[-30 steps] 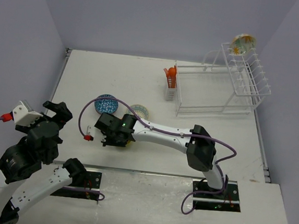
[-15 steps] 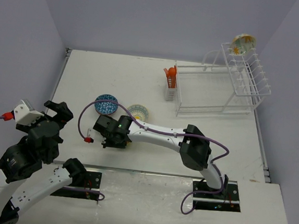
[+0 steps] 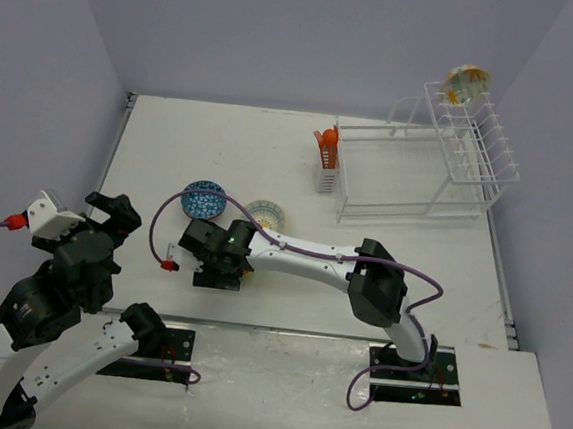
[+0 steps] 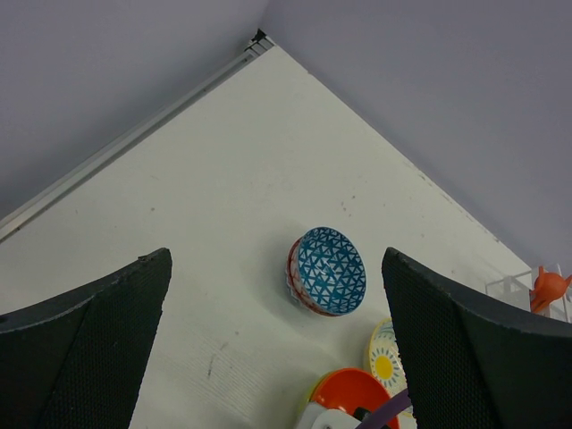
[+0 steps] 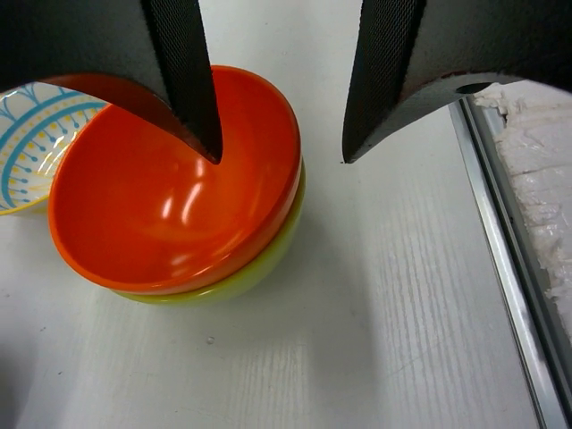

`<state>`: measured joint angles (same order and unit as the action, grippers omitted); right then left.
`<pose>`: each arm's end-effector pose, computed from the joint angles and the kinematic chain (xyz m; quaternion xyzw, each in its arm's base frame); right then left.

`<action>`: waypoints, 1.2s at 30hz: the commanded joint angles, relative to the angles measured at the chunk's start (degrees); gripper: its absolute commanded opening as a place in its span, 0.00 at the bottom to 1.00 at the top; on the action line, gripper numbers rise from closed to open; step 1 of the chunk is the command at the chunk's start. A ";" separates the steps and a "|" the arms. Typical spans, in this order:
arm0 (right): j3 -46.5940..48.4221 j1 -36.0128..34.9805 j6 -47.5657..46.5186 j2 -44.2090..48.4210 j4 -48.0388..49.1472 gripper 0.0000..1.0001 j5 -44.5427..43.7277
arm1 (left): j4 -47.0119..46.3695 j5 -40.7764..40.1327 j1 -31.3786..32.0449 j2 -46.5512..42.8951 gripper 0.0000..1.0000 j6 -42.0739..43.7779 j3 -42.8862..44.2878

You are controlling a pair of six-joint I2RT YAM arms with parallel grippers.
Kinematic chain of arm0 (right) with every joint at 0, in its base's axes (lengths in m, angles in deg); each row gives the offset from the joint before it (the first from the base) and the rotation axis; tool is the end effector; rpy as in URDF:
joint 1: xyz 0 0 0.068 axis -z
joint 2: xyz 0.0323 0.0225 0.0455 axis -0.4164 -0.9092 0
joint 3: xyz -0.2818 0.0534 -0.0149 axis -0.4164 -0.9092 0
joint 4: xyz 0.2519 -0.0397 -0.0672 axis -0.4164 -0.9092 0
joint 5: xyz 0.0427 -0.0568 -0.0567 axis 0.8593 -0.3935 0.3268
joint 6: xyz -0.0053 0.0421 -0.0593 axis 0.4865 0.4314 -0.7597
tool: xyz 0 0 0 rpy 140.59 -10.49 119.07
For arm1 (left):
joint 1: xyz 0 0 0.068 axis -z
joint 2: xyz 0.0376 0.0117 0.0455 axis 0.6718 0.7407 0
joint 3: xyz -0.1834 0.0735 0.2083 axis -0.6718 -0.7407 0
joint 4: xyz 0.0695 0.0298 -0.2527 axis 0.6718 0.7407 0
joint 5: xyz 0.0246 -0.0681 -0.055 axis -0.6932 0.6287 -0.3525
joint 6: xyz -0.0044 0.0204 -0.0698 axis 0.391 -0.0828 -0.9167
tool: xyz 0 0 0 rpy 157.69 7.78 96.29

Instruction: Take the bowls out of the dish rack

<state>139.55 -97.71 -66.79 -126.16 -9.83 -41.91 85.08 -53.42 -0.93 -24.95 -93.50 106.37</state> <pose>0.1445 0.4561 0.2146 -0.7068 0.6781 0.0456 0.1962 0.0549 0.0249 0.3756 -0.3573 0.6747 -0.0265 0.6453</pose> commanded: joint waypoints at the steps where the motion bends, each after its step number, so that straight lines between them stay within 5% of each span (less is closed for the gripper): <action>1: 0.63 -0.38 0.06 7.34 1.64 0.58 -0.30 | -1.84 -0.80 -0.06 1.03 1.00 0.44 -0.63; 10: -7.44 1.73 2.69 26.14 11.64 0.66 -7.05 | -11.93 6.04 -0.49 4.63 1.00 10.88 -3.34; 14: -15.79 10.50 7.25 38.01 19.21 0.83 -5.70 | -16.59 15.09 -4.79 11.57 1.00 17.74 -3.96; 16: -21.59 20.58 11.19 45.48 24.90 0.99 -2.34 | -18.88 23.42 -8.73 16.57 1.00 20.46 -4.23; 18: -25.37 24.83 14.63 49.96 29.48 0.99 -3.19 | -21.16 26.94 -11.55 17.98 1.00 21.97 -4.67; 21: -26.88 35.25 27.62 56.21 32.40 0.99 -8.46 | -21.87 28.82 -12.80 18.88 1.00 23.03 -4.76; 26: -24.34 61.78 53.37 54.74 32.76 0.99 5.14 | -22.75 29.00 -12.80 17.73 1.00 24.17 -5.72; 32: -25.12 74.40 80.35 48.42 38.82 0.99 0.26 | -22.67 28.91 -12.80 19.67 1.00 25.40 -6.08; 36: -26.80 77.93 89.69 43.23 48.56 0.95 1.89 | -23.28 29.44 -12.80 19.50 1.00 26.11 -6.42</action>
<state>113.25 -21.43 8.86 -80.33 29.64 -40.10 64.34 -24.81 -13.32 -5.11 -69.53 100.71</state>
